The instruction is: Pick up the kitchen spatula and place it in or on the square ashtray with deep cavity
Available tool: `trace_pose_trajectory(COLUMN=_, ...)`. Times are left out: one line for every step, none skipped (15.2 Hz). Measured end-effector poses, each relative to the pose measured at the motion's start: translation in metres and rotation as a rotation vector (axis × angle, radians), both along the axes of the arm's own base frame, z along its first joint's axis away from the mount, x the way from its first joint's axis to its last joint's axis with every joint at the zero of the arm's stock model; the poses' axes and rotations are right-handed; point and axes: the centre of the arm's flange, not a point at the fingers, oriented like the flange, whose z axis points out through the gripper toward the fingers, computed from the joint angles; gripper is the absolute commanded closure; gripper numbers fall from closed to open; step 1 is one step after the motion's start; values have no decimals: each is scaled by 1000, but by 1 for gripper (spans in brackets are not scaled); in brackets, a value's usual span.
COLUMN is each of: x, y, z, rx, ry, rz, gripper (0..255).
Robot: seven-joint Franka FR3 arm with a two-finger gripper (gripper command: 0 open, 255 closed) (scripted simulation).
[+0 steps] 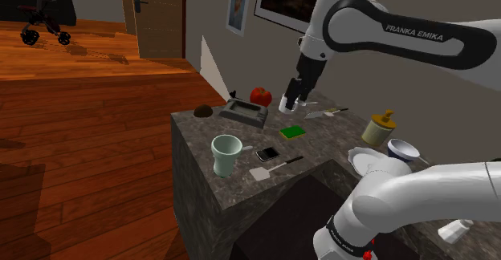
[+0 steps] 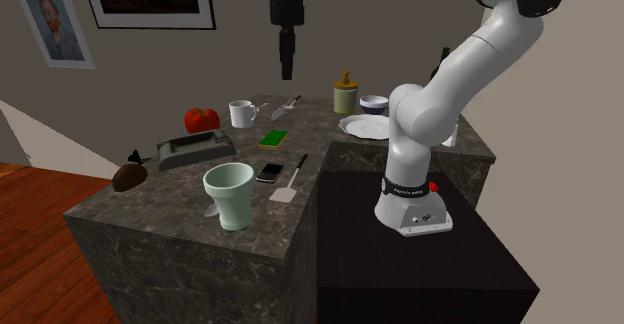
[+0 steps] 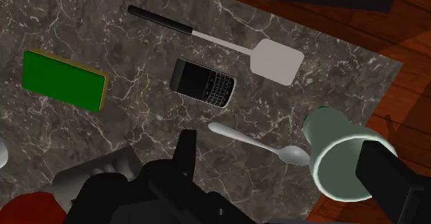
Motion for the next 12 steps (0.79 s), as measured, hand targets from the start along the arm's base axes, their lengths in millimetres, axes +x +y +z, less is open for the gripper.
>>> trace_pose_trajectory(x=0, y=0, z=0, rx=0, ry=0, rz=0, gripper=0)
trace_pose_trajectory(x=-1, y=-1, z=-6, rx=-1, ry=2, rz=26, gripper=0)
trace_pose_trajectory(x=-1, y=-1, z=-17, rx=-3, ry=6, rz=70, gripper=0)
trace_pose_trajectory(x=-3, y=-4, z=-29, rx=-4, ry=10, rz=121, gripper=0)
trace_pose_trajectory(x=-2, y=-5, z=-40, rx=-6, ry=15, rz=177, gripper=0)
trace_pose_trajectory(x=-2, y=-10, z=-53, rx=-8, ry=20, rz=235, gripper=0)
trace_pose_trajectory(x=-2, y=-12, z=-64, rx=-11, ry=25, rz=295, gripper=0)
trace_pose_trajectory(x=-2, y=-15, z=-78, rx=-13, ry=30, rz=355, gripper=0)
trace_pose_trajectory(x=-1, y=-16, z=-90, rx=-15, ry=35, rz=415, gripper=0)
trace_pose_trajectory(x=-1, y=-18, z=-102, rx=-17, ry=40, rz=475, gripper=0)
trace_pose_trajectory(x=1, y=-19, z=-114, rx=-20, ry=45, rz=536, gripper=0)
trace_pose_trajectory(x=1, y=-21, z=-129, rx=-21, ry=51, rz=596, gripper=0)
